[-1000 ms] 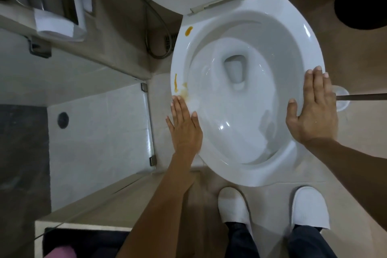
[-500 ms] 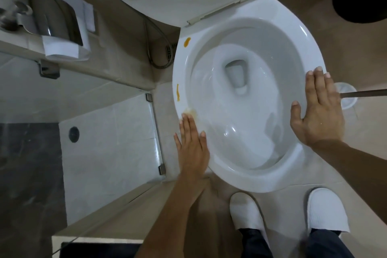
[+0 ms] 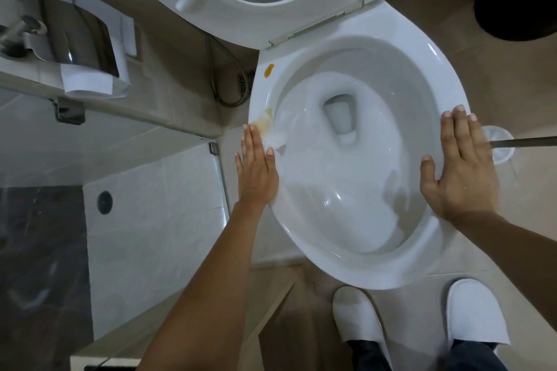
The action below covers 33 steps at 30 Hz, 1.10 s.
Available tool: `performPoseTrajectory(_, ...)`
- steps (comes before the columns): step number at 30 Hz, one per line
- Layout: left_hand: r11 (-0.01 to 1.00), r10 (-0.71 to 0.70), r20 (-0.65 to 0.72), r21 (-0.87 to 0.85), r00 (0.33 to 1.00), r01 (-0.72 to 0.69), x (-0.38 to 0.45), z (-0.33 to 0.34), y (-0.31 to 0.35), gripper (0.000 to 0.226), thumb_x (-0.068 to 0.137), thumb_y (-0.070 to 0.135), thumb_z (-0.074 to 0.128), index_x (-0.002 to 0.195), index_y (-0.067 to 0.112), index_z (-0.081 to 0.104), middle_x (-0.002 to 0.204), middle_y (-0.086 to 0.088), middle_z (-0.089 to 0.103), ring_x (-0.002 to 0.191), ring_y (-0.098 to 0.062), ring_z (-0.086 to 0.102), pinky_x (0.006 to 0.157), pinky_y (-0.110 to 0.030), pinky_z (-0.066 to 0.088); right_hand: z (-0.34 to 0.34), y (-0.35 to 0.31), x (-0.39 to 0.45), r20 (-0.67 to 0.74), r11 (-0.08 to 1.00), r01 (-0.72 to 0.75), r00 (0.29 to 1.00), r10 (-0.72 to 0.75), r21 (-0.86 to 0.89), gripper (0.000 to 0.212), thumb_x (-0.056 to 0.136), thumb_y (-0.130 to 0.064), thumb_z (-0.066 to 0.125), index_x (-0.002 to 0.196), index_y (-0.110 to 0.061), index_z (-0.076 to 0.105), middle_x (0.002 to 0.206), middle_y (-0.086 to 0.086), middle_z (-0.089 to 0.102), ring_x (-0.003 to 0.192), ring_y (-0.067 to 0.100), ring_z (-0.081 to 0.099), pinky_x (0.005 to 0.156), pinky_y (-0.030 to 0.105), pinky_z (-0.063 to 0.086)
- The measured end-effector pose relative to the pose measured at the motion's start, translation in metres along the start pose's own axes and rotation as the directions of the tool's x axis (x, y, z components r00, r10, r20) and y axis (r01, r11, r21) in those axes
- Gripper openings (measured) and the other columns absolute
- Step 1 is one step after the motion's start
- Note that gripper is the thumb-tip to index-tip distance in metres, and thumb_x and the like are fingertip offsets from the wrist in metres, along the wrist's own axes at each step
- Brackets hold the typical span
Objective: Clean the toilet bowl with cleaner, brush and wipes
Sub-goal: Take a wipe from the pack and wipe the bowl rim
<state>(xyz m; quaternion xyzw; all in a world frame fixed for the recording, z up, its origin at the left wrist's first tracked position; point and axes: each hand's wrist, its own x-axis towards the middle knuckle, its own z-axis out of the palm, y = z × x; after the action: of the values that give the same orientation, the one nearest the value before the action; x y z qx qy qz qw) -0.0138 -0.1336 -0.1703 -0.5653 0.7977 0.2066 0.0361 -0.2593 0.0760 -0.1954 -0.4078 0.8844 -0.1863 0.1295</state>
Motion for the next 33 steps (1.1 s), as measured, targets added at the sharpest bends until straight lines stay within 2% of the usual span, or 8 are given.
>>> performPoseTrajectory(5,1.0,-0.016,0.004,0.017,1.0,0.016,-0.008,0.003,0.001,0.057,0.104,0.027,0.019,0.151,0.015,-0.009,0.159,0.001,-0.011,0.146,-0.015,-0.007,0.113,-0.032,-0.011,-0.001,-0.001,0.0,0.013,1.0,0.002,1.0,-0.002,-0.011,0.072,0.089,-0.034,0.032,0.153,-0.01,0.012,0.161,0.008,0.008,0.148,0.024,0.006,0.119,0.049,0.015)
performPoseTrajectory(12,0.968,-0.23,-0.006,-0.103,0.973,0.229,-0.074,0.029,0.02,0.057,0.103,0.031,0.017,0.149,0.018,-0.013,0.159,0.001,-0.013,0.146,-0.015,-0.01,0.116,-0.037,-0.008,0.0,0.001,0.001,0.037,0.999,-0.007,0.999,0.008,-0.032,0.073,0.088,-0.037,0.029,0.153,-0.012,0.009,0.161,0.006,0.005,0.148,0.022,0.003,0.119,0.048,0.014)
performPoseTrajectory(16,0.956,-0.273,-0.013,-0.118,0.962,0.27,-0.079,0.035,0.023,0.057,0.103,0.031,0.017,0.149,0.017,-0.015,0.158,0.002,-0.016,0.145,-0.014,-0.012,0.116,-0.038,-0.009,0.0,0.001,0.0,0.031,1.0,-0.007,0.999,0.008,-0.03,0.073,0.088,-0.036,0.029,0.153,-0.011,0.01,0.161,0.007,0.007,0.148,0.023,0.004,0.119,0.048,0.015)
performPoseTrajectory(22,0.966,-0.241,-0.043,-0.104,0.97,0.236,-0.038,0.022,0.017,0.057,0.103,0.029,0.02,0.151,0.014,-0.008,0.16,0.0,-0.009,0.146,-0.017,-0.007,0.118,-0.044,-0.002,0.0,0.001,0.001,0.021,1.0,-0.001,1.0,0.001,-0.022,0.073,0.088,-0.035,0.031,0.153,-0.01,0.011,0.161,0.007,0.007,0.148,0.022,0.004,0.119,0.048,0.016)
performPoseTrajectory(26,0.989,-0.143,-0.073,-0.042,0.987,0.141,0.001,0.01,0.017,0.057,0.103,0.028,0.021,0.151,0.012,-0.007,0.16,-0.002,-0.009,0.147,-0.019,-0.005,0.116,-0.045,-0.001,0.0,0.001,0.001,0.007,1.0,0.004,1.0,-0.004,-0.01,0.072,0.088,-0.034,0.032,0.153,-0.01,0.013,0.161,0.007,0.008,0.148,0.023,0.006,0.118,0.05,0.018)
performPoseTrajectory(33,0.997,-0.055,0.003,0.058,0.998,0.055,0.027,-0.003,0.01,0.056,0.104,0.035,0.014,0.151,0.015,-0.01,0.159,0.0,-0.012,0.146,-0.015,-0.009,0.116,-0.046,-0.007,0.0,0.001,0.001,0.002,1.0,-0.002,1.0,0.002,0.005,0.072,0.087,-0.032,0.034,0.153,-0.011,0.013,0.161,0.006,0.009,0.148,0.023,0.008,0.118,0.05,0.018)
